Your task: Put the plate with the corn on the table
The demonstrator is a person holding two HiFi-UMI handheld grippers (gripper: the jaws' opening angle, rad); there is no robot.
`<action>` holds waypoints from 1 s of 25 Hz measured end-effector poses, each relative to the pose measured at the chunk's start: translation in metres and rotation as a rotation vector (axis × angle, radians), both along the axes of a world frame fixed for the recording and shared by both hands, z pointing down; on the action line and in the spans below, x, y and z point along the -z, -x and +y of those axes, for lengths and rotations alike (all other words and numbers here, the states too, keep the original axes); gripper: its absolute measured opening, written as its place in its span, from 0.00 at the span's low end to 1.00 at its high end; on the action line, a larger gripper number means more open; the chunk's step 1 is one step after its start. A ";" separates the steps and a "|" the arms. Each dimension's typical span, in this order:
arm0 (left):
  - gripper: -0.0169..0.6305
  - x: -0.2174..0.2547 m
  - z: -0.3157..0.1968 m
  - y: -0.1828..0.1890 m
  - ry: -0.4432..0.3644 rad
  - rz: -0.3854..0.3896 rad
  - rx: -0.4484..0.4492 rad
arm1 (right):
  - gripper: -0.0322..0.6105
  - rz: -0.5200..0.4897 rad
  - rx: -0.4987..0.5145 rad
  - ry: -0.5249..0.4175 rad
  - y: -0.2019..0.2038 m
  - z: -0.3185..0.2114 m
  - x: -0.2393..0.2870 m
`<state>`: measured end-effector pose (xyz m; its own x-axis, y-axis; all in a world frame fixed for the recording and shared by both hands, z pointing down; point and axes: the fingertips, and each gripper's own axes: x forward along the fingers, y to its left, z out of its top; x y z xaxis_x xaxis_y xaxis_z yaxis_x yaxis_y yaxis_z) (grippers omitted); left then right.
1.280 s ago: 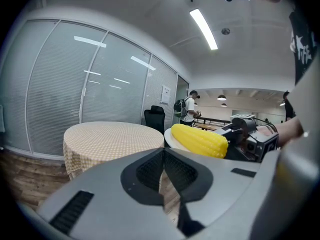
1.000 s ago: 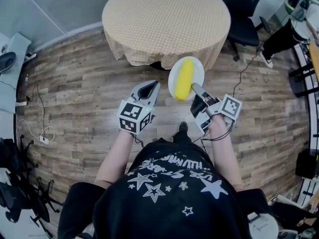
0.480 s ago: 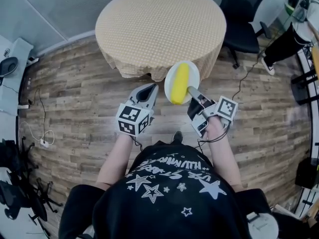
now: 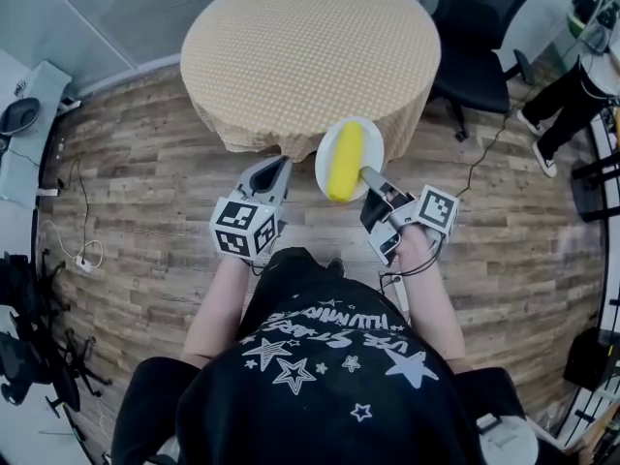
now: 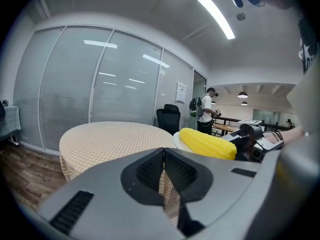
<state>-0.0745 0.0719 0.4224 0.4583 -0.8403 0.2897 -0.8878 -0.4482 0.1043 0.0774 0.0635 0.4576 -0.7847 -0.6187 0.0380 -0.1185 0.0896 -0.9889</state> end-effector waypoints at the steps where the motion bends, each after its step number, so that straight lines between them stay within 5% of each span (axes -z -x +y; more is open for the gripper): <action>1: 0.04 0.001 -0.004 -0.003 0.002 -0.003 0.001 | 0.15 -0.003 -0.002 0.004 -0.005 -0.004 0.000; 25: 0.04 -0.004 -0.097 -0.055 0.000 0.012 -0.132 | 0.15 0.018 -0.091 0.016 -0.042 -0.075 -0.012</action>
